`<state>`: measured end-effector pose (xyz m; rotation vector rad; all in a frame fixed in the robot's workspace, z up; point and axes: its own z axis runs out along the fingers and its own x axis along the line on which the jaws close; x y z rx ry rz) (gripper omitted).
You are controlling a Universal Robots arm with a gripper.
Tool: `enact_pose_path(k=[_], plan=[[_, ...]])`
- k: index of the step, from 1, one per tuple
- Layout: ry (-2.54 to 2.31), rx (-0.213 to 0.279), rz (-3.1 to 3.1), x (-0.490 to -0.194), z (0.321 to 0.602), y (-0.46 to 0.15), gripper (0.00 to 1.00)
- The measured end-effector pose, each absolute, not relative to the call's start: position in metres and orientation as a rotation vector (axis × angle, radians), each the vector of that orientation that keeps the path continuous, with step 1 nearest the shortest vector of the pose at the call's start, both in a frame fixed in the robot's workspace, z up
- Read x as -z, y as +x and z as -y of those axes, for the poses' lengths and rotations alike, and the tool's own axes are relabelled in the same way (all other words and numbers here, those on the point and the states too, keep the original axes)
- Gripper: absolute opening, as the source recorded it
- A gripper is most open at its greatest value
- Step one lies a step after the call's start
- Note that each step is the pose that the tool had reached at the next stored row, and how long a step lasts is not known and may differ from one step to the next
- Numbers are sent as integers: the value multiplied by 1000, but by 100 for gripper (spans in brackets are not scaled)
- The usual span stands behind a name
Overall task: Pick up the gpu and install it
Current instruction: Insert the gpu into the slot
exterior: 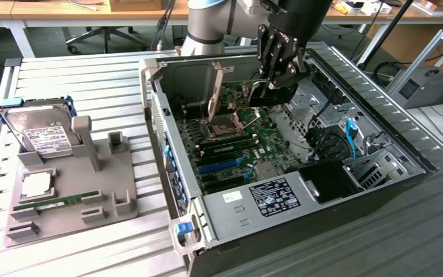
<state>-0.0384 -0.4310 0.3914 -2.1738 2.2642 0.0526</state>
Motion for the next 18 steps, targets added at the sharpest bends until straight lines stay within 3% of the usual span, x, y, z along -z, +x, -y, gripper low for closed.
enact_pose_path(k=[18], plan=[[-2174, -53, -2264, -386, 431, -38, 27]])
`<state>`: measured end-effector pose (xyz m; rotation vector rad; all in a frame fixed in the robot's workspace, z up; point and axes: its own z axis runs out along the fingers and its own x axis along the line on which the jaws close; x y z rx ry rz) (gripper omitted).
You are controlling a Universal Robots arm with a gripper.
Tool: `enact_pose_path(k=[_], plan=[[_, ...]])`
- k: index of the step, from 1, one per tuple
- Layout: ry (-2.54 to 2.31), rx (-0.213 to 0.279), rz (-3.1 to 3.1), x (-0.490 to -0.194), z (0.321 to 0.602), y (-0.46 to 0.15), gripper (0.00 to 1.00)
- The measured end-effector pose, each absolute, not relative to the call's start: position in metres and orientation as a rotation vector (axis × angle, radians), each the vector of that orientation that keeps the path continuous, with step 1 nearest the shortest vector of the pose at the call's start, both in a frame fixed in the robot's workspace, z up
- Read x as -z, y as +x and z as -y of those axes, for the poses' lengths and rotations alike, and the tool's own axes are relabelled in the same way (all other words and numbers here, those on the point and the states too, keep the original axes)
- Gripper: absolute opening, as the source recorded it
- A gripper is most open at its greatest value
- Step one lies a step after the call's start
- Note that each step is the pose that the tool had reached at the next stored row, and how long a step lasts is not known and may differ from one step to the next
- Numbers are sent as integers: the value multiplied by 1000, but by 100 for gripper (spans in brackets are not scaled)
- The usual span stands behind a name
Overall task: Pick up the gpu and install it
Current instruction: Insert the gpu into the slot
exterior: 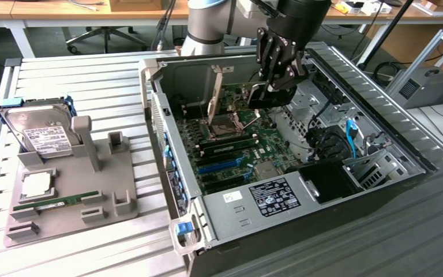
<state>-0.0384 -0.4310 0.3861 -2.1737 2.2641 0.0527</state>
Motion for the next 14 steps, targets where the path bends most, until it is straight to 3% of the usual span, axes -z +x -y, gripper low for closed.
enact_pose_path(k=[14], plan=[[-2174, -53, -2264, -384, 431, -38, 27]])
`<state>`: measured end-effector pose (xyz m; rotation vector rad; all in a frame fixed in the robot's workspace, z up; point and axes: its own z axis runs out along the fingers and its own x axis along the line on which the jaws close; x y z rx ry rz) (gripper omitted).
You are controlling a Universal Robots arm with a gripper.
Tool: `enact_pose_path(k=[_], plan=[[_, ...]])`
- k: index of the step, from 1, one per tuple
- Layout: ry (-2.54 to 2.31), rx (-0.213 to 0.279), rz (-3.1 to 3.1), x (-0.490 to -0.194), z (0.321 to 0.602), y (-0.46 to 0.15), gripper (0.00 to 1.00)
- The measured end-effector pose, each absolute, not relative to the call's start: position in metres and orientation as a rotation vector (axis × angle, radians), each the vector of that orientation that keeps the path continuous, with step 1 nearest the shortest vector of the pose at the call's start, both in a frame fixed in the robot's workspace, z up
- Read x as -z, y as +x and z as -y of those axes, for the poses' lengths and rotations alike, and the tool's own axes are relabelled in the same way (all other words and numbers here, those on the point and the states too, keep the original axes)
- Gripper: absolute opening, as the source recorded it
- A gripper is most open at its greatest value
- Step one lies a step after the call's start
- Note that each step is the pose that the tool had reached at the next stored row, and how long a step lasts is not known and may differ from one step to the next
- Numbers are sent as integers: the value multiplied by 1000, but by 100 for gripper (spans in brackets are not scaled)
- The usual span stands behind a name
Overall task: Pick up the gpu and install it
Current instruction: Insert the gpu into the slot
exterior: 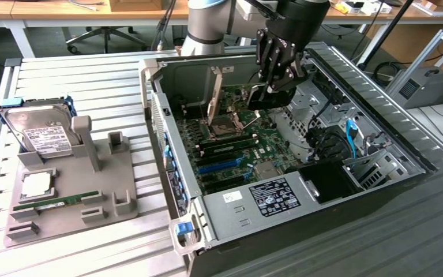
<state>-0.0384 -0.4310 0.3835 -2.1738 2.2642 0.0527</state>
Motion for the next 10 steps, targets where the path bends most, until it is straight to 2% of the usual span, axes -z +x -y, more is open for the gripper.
enact_pose_path(k=[10], plan=[[-2174, -53, -2264, -383, 431, -38, 27]])
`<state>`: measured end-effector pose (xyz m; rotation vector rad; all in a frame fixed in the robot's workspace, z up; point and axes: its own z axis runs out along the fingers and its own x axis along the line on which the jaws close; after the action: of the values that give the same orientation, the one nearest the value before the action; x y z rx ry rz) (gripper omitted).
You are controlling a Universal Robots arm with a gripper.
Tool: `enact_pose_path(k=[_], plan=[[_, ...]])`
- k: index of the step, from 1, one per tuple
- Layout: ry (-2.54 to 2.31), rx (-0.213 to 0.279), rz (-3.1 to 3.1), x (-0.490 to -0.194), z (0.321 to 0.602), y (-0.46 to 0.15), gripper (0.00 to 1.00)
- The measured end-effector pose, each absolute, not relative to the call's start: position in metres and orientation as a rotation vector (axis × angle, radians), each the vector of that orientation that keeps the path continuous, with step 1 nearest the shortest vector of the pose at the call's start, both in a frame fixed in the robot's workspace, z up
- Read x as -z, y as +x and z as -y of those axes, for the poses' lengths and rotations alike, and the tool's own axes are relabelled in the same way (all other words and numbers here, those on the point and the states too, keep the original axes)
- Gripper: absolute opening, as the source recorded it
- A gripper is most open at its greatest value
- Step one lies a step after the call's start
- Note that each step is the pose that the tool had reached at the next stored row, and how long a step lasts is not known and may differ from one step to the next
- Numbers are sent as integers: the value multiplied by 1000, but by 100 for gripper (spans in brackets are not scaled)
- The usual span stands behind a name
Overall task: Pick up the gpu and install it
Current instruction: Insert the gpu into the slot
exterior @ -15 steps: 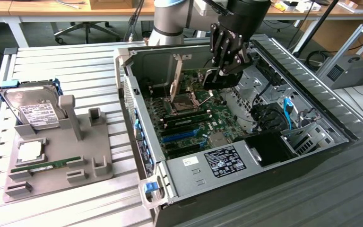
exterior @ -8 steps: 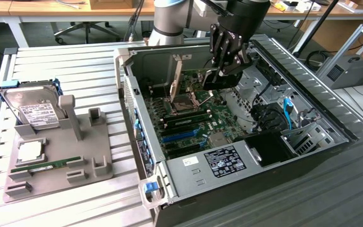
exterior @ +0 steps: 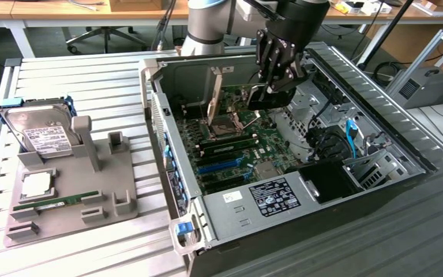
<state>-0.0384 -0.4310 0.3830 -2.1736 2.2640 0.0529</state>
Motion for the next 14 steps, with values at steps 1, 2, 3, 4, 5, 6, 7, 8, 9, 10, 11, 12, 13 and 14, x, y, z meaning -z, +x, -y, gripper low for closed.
enact_pose_path(k=[1, 2, 3, 4, 5, 6, 7, 8, 9, 10, 11, 12, 13, 14], plan=[[-2173, -53, -2264, -382, 431, -38, 27], [-2174, -53, -2264, -381, 431, -38, 27], [-2174, -53, -2264, -380, 431, -38, 27], [-2174, -53, -2264, -379, 431, -39, 27], [-2174, -53, -2264, -377, 431, -39, 27], [-2173, -53, -2264, -376, 431, -39, 27], [-2173, -53, -2264, -375, 431, -39, 27], [-2173, -53, -2264, -374, 431, -39, 27], [-2174, -53, -2264, -374, 431, -39, 27], [-2173, -53, -2264, -373, 431, -39, 27], [-2173, -53, -2264, -372, 431, -39, 27], [-2173, -53, -2264, -372, 431, -39, 27], [-2174, -53, -2264, -372, 431, -39, 27], [-2174, -53, -2264, -372, 431, -39, 27]])
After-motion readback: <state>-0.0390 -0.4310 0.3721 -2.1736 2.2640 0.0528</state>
